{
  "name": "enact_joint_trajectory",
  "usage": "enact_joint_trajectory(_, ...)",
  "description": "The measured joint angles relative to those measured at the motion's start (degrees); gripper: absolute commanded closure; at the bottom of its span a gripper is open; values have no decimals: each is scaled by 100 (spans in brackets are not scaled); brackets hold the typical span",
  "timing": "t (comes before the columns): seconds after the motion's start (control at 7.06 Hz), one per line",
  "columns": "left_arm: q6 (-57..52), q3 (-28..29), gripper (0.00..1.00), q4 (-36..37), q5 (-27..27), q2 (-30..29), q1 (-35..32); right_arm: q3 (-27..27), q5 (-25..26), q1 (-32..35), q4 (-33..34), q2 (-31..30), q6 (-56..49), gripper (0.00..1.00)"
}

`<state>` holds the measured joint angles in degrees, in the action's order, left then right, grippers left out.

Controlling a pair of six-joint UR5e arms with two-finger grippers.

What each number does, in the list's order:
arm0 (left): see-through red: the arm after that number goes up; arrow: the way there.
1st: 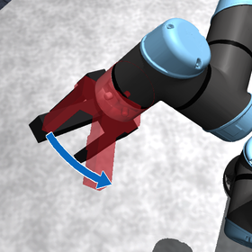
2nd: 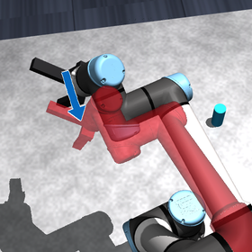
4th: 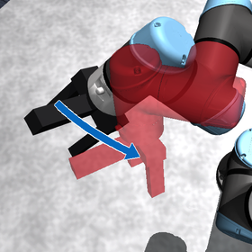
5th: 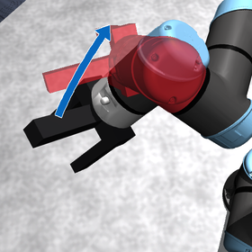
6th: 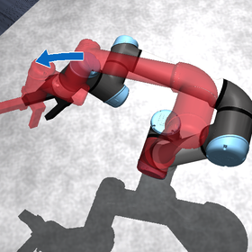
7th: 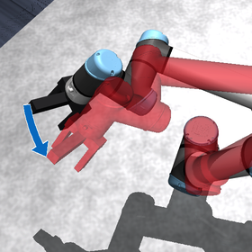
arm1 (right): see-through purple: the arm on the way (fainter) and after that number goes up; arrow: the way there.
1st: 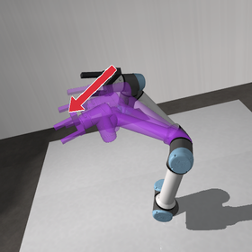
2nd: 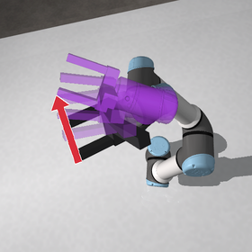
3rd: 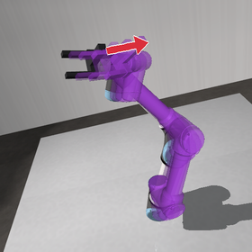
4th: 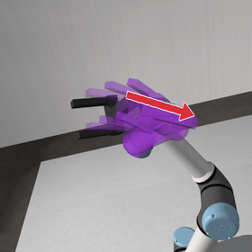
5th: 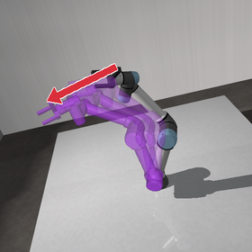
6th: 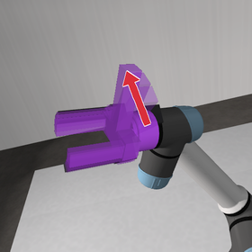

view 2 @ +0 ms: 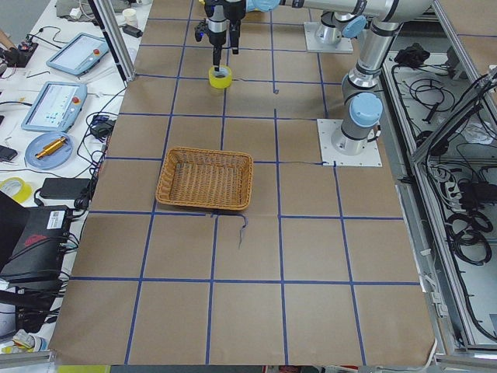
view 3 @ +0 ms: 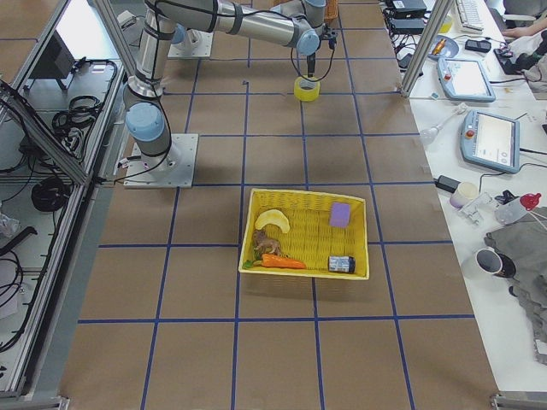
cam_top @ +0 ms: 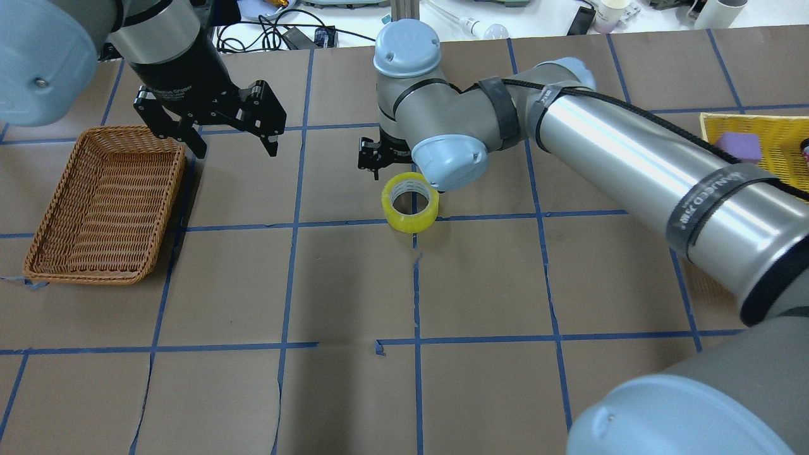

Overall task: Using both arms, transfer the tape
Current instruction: 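Lift the right gripper away while the left gripper reaches toward the tape roll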

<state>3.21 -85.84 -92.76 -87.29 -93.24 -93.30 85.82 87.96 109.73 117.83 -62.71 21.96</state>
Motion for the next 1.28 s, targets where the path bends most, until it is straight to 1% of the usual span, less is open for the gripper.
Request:
enact_joint_trajectory(0.14, 559, -240, 0, 507, 296, -220, -19, 15, -20, -380, -418, -320, -259, 0)
enact_joint_trajectory(0.28, 1441, -591, 0, 1239, 469, -520, -99, 23, -122, -806, -924, -666, -643, 0)
enact_joint_trajectory(0.42, 2348, -875, 0, 1882, 549, -871, -304, 37, -157, -1272, -1501, -1046, -1246, 0)
enact_joint_trajectory(0.57, 3207, -995, 0, 2288, 582, -1238, -587, 74, -145, -1693, -2026, -1399, -1898, 0)
enact_joint_trajectory(0.71, 3912, -1037, 0, 2626, 596, -1581, -845, 151, -97, -2007, -2400, -1716, -2386, 0)
enact_joint_trajectory(0.85, 4402, -1052, 0, 2906, 598, -1880, -1043, 276, -3, -2180, -2584, -2005, -2640, 0)
enact_joint_trajectory(0.99, 4723, -1053, 4, 3205, 588, -2111, -1166, 438, 97, -2246, -2633, -2263, -2725, 0)
enact_joint_trajectory(1.28, 4909, -1055, 29, 3620, 542, -2438, -1243, 608, 172, -2258, -2606, -2478, -2658, 0)
